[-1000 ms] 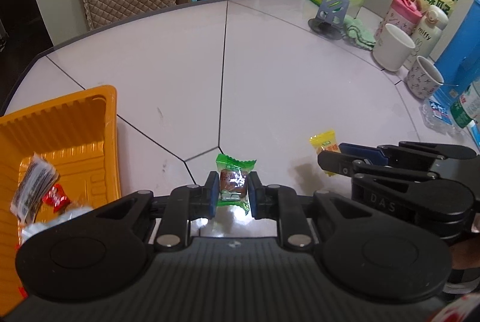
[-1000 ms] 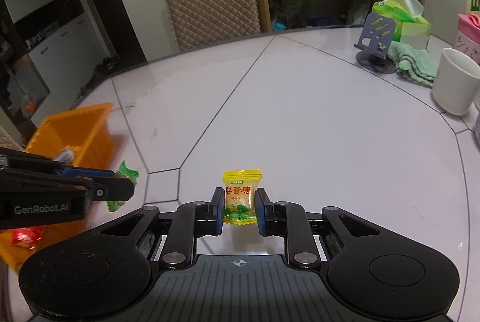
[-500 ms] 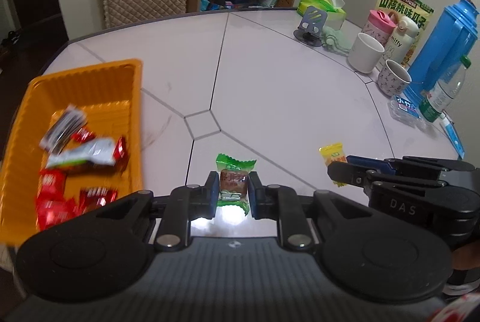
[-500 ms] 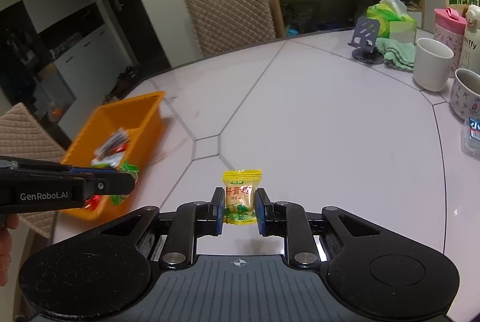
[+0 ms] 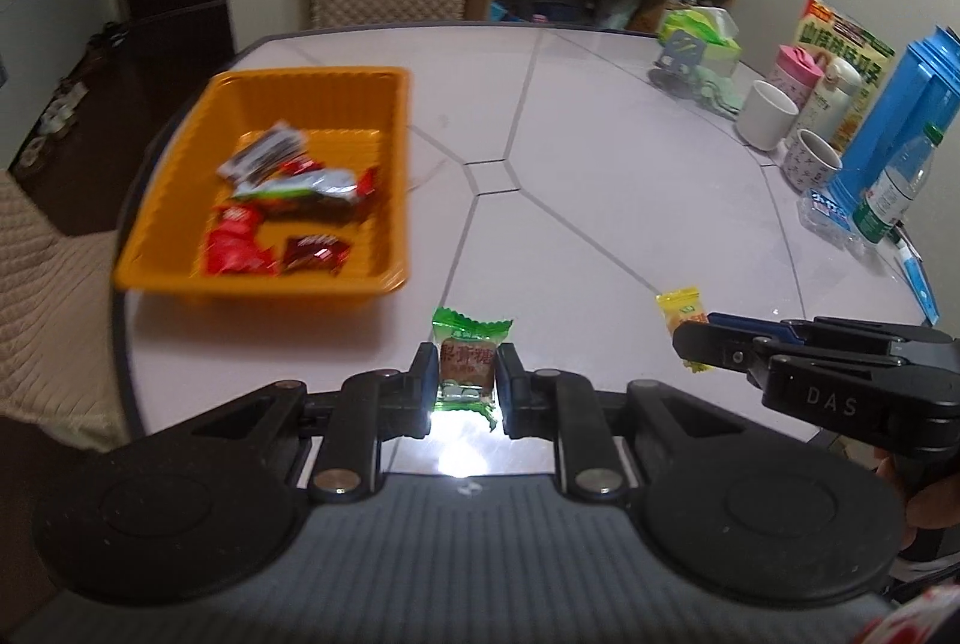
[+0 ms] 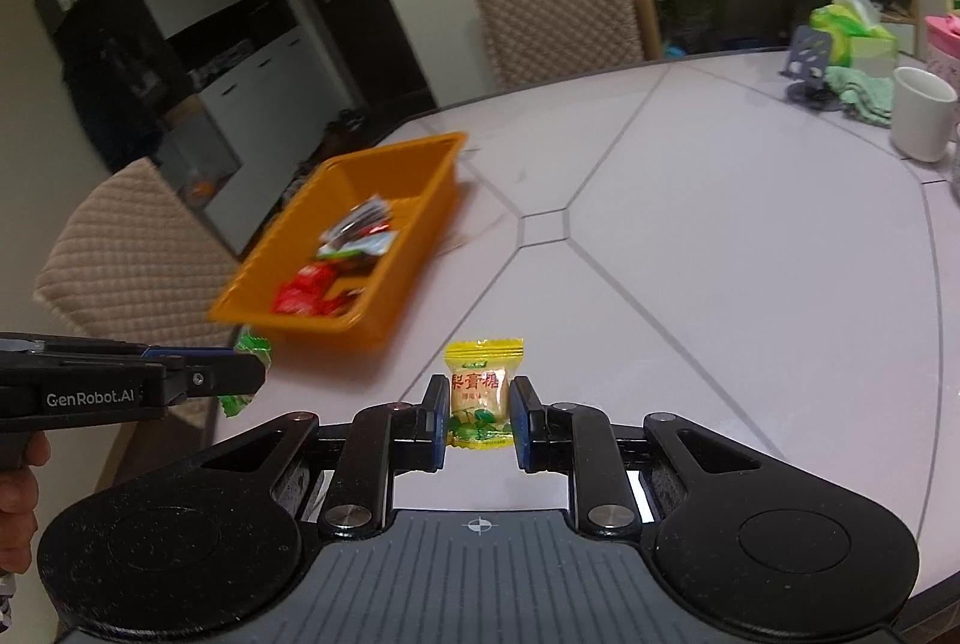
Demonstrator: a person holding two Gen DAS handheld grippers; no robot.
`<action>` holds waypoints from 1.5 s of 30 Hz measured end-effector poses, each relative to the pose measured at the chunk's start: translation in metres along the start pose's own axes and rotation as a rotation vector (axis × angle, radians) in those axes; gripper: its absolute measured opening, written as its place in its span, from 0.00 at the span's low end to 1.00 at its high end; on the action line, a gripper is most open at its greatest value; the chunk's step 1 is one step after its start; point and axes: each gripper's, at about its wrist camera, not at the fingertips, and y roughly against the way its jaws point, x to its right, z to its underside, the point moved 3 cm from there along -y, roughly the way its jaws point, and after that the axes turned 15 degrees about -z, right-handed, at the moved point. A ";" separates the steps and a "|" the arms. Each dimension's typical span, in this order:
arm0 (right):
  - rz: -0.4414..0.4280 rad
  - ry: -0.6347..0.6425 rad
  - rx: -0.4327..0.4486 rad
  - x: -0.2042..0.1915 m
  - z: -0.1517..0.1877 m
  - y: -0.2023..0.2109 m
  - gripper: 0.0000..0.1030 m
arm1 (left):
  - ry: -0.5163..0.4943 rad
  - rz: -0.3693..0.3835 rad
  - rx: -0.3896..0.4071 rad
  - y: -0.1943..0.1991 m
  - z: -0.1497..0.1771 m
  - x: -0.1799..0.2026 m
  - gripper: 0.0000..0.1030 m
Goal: Organize snacks
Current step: 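Carry the green candy over the tray while the right tool carries the yellow candy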
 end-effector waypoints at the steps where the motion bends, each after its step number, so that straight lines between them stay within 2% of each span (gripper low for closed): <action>1: -0.009 0.000 -0.003 -0.003 0.002 0.000 0.21 | 0.008 -0.007 -0.001 0.004 0.004 -0.005 0.18; 10: -0.081 0.013 -0.015 -0.039 0.006 -0.016 0.21 | 0.068 -0.050 0.007 0.019 0.021 -0.050 0.18; 16: -0.088 0.008 -0.006 -0.058 0.000 -0.045 0.21 | 0.070 -0.030 0.021 0.014 0.012 -0.083 0.18; 31: 0.065 -0.066 0.042 -0.092 -0.034 -0.135 0.21 | -0.038 0.115 0.041 -0.050 -0.049 -0.161 0.18; 45: 0.193 -0.084 0.030 -0.090 -0.056 -0.199 0.21 | -0.102 0.188 0.016 -0.100 -0.084 -0.183 0.18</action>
